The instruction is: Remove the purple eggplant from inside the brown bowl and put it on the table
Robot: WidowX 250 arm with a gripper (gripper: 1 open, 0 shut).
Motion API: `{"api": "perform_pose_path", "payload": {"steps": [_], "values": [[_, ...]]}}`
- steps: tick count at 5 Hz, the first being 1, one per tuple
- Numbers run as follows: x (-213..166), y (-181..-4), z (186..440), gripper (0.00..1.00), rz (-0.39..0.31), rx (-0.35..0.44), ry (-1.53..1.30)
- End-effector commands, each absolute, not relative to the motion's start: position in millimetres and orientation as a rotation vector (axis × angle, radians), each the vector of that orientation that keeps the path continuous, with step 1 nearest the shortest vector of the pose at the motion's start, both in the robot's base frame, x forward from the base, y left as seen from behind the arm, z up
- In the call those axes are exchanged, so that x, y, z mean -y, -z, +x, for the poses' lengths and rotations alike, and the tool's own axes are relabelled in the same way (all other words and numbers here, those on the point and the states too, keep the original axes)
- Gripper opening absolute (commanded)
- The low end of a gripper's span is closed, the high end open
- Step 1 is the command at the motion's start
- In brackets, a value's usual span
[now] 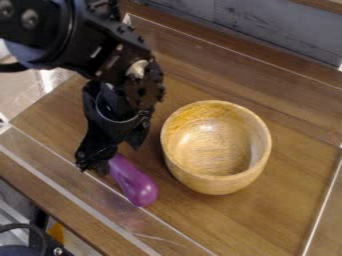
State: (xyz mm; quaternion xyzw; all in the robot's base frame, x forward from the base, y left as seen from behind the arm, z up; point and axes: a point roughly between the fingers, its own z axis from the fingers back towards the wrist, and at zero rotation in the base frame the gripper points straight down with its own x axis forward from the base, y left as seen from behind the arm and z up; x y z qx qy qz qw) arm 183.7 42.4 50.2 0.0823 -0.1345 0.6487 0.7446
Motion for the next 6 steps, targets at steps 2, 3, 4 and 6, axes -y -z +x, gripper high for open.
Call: {"api": "perform_pose_path", "payload": {"steps": [2,3,4,6], "values": [[-36.3,-64.3,187.9,1.0,0.177,0.318,-1.509],[-32.5,-65.3,192.9,1.0,0.172,0.32,-1.467],[-30.5,-64.5,196.8,1.0,0.169,0.323,-1.429],[-44.0,-67.7,188.4,0.0,0.164,0.331,-1.338]]}}
